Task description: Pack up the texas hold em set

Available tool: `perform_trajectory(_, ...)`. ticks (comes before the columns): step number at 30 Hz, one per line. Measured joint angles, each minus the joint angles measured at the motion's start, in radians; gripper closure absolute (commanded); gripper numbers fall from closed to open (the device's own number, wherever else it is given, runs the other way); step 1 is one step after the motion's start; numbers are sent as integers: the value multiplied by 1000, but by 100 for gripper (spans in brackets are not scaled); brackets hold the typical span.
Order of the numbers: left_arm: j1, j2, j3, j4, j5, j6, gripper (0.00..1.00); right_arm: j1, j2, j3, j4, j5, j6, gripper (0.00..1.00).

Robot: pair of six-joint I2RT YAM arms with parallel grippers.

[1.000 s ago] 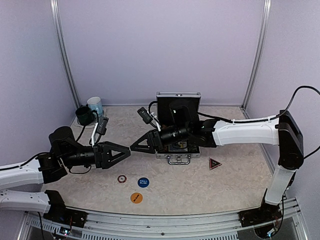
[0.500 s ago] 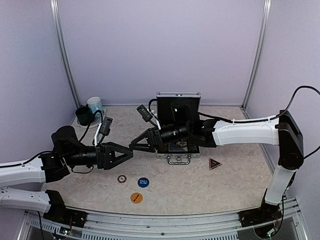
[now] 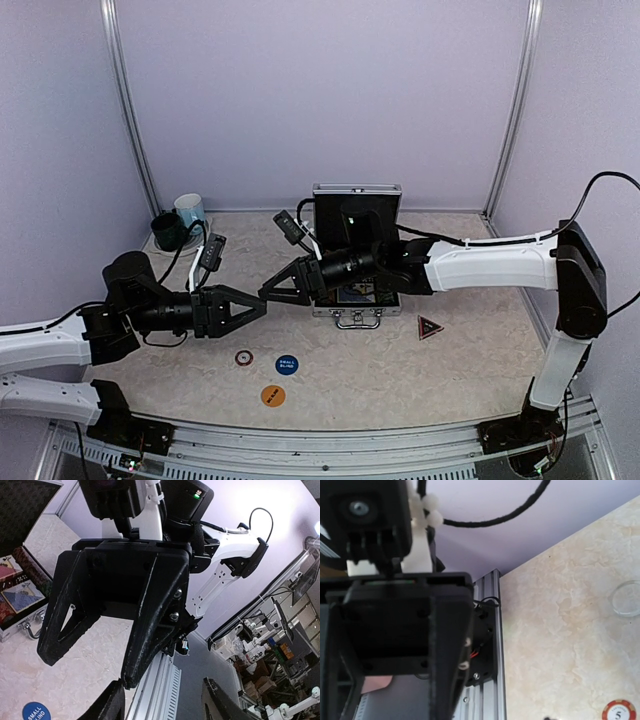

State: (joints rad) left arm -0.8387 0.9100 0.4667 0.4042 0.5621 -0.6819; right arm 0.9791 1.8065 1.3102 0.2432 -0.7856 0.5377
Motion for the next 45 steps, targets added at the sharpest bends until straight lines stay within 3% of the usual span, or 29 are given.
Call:
perform_trajectory(21,0,0,16,-76,-47,23,100,0,2,0,-10,-11,-3,48)
perform_trajectory(45,-4,-33,28,-126,-100,38,100,-36,-50,-1,-35,69,-27,48)
